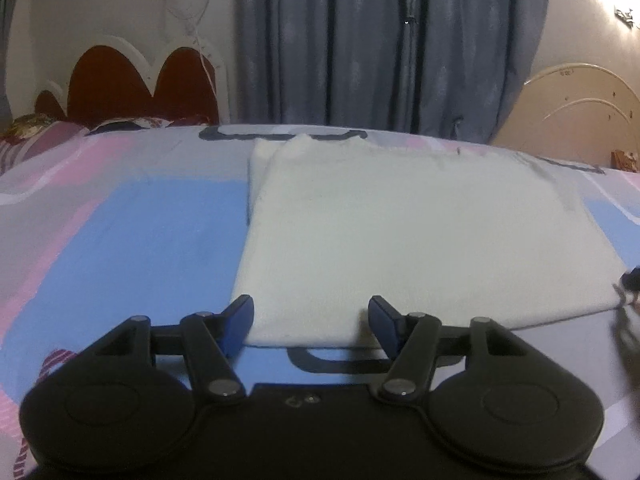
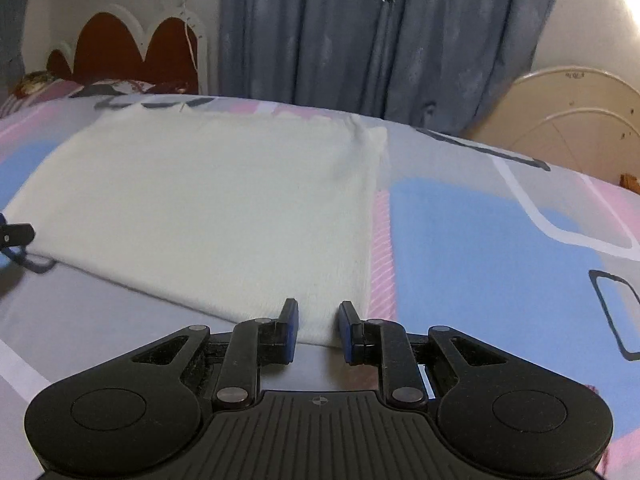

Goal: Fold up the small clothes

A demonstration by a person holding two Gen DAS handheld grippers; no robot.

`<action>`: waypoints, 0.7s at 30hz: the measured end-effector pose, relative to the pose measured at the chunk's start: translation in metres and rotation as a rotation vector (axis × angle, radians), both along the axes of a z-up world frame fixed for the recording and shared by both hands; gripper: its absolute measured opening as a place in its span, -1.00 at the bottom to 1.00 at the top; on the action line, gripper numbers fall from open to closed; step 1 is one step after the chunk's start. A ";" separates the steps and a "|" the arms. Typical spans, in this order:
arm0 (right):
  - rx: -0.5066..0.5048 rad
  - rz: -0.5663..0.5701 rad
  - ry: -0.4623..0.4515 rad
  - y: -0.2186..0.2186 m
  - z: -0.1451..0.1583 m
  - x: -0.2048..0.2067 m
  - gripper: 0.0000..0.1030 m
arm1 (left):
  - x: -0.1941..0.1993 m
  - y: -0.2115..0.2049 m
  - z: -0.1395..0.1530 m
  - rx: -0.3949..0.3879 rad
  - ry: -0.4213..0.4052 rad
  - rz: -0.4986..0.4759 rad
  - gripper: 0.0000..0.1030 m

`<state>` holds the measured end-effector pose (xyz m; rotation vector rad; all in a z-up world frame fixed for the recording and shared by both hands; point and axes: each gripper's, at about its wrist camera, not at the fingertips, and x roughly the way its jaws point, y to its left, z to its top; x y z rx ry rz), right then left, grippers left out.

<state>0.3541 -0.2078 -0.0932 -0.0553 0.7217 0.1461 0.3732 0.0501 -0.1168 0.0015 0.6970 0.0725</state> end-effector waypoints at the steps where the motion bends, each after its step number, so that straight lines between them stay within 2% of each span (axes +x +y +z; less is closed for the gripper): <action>1: 0.012 -0.007 -0.028 -0.001 0.002 -0.005 -0.61 | 0.003 0.002 -0.006 -0.011 0.024 0.008 0.24; 2: 0.003 -0.002 -0.007 -0.002 -0.003 -0.003 -0.61 | 0.004 0.002 -0.008 -0.009 0.011 0.009 0.26; 3: -0.015 0.003 0.055 0.000 -0.012 0.002 -0.62 | 0.005 0.000 -0.008 0.002 0.013 0.006 0.26; 5: -0.031 0.020 0.036 0.002 -0.010 0.001 -0.61 | 0.004 0.002 -0.003 -0.006 0.026 0.007 0.23; 6: -0.013 0.004 0.040 0.000 -0.004 0.001 -0.61 | 0.001 0.004 0.002 -0.020 0.019 0.016 0.20; 8: 0.050 -0.023 -0.016 -0.006 0.007 -0.010 -0.61 | -0.010 0.010 0.009 -0.043 0.001 0.044 0.19; 11: 0.076 -0.024 -0.045 -0.008 0.019 -0.025 -0.61 | -0.027 0.019 0.013 -0.119 -0.010 0.082 0.18; 13: 0.099 -0.013 -0.041 -0.008 0.021 -0.031 -0.61 | -0.033 0.027 0.012 -0.227 -0.007 0.104 0.18; 16: 0.141 -0.004 -0.053 -0.010 0.026 -0.031 -0.61 | -0.033 0.048 -0.003 -0.543 0.023 0.170 0.16; 17: 0.159 0.008 -0.061 -0.006 0.029 -0.033 -0.62 | -0.033 0.055 -0.008 -0.624 0.000 0.211 0.14; 18: 0.172 0.019 -0.082 -0.004 0.032 -0.034 -0.63 | -0.032 0.060 -0.010 -0.662 -0.010 0.229 0.08; 19: 0.187 0.036 -0.099 0.000 0.034 -0.034 -0.96 | -0.029 0.063 -0.012 -0.695 -0.018 0.249 0.05; 21: 0.220 0.067 -0.115 0.009 0.041 -0.031 -1.00 | -0.022 0.066 -0.017 -0.732 -0.048 0.277 0.02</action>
